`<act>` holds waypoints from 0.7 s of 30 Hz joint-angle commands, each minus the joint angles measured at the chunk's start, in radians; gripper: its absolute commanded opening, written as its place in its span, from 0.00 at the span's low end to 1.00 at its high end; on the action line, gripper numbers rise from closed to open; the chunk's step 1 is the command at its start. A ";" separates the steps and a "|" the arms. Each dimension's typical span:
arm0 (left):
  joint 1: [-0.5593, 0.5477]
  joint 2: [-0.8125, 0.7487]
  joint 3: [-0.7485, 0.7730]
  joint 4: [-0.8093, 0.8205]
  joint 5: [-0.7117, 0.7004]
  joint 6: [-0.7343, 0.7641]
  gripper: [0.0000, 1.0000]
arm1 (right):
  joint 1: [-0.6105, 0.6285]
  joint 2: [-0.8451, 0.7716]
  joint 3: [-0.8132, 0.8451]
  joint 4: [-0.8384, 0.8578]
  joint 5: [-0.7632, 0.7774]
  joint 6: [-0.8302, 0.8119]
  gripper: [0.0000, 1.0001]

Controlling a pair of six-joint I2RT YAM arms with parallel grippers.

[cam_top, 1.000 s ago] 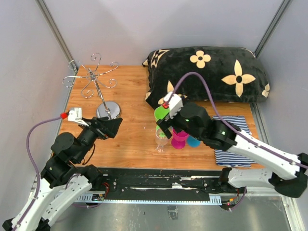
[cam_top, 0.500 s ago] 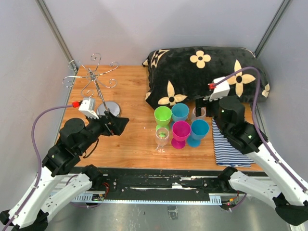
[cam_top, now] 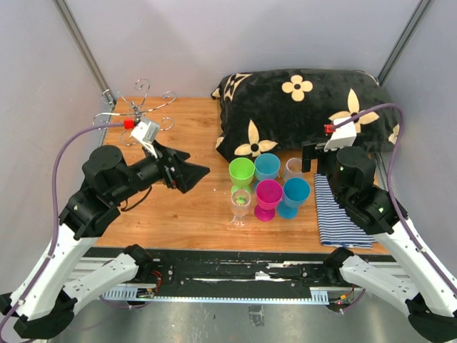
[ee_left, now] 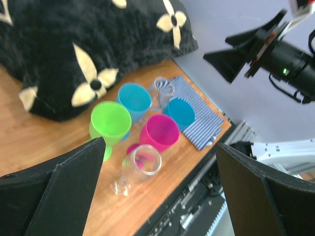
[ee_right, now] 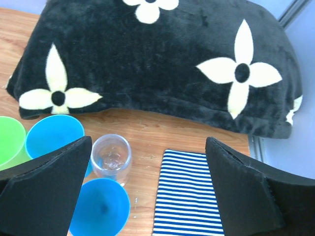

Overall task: Take the wine glass off the wine glass rack
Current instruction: Reset both arms

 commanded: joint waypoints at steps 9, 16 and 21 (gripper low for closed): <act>0.003 0.256 0.390 -0.118 -0.469 0.205 1.00 | -0.411 0.109 0.153 -0.158 -0.378 0.133 0.98; 0.341 0.288 0.510 -0.152 -0.356 0.193 1.00 | -0.414 0.166 0.359 -0.255 -0.420 0.068 0.98; 0.459 0.319 0.602 -0.182 -0.321 0.201 1.00 | -0.413 0.191 0.440 -0.297 -0.403 0.035 0.98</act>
